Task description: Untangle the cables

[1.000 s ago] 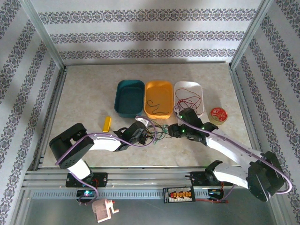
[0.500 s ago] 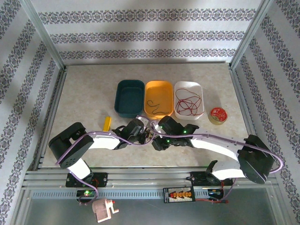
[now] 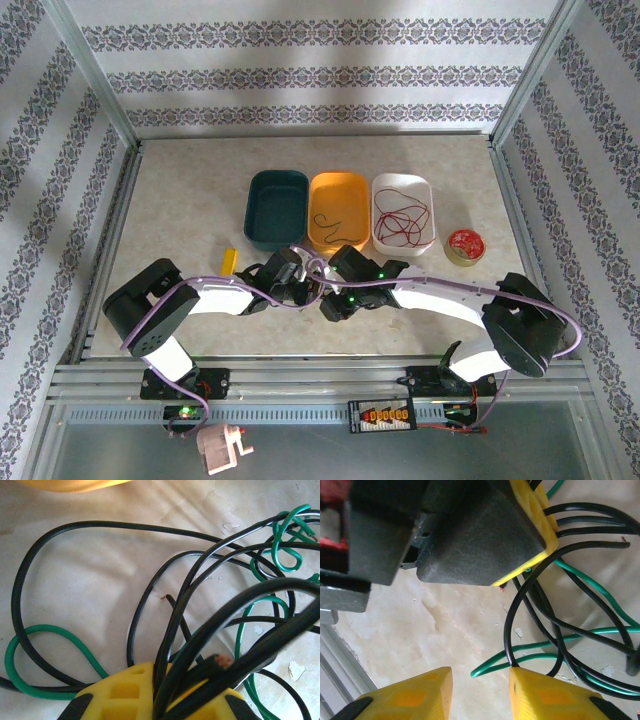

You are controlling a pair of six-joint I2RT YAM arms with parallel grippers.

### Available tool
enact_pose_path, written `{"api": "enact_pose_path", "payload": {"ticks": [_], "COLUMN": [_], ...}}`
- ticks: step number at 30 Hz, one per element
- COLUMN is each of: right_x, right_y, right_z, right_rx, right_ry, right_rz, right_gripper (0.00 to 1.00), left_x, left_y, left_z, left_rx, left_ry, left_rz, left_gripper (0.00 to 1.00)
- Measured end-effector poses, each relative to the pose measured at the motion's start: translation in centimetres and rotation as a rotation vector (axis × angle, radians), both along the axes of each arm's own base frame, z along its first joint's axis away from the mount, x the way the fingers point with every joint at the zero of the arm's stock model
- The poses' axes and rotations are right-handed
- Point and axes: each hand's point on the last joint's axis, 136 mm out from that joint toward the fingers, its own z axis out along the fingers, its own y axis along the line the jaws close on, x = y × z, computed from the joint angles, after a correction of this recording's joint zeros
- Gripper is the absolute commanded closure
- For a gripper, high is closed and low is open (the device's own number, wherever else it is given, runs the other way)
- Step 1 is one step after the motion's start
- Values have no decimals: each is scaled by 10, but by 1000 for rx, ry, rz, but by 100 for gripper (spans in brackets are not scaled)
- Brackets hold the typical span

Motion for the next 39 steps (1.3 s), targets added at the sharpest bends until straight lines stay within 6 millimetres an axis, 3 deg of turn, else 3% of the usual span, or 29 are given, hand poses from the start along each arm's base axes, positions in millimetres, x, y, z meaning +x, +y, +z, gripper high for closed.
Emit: {"api": "enact_pose_path", "payload": {"ticks": [6,11,21,39], "right_x": [6,-8,-19,1], "right_y": [-2,-1,-13,2], "right_z": [11,22,-2,-9], "right_rx": [6,4,-97,-85], "right_ry": [-58,-86,-8,-25], "right_rz": [-16,23,34,32], "right_gripper": [62,62,62,59], "left_x": [0,0,1,1], "left_y": [0,-1,-4,-5], "left_z": [0,0,0,0], "left_rx": [0,-4,-15,-18], "left_ry": [-1,3,15,18], "left_rz": [0,-6,-10,-13], "left_gripper": [100,100,100,100]}}
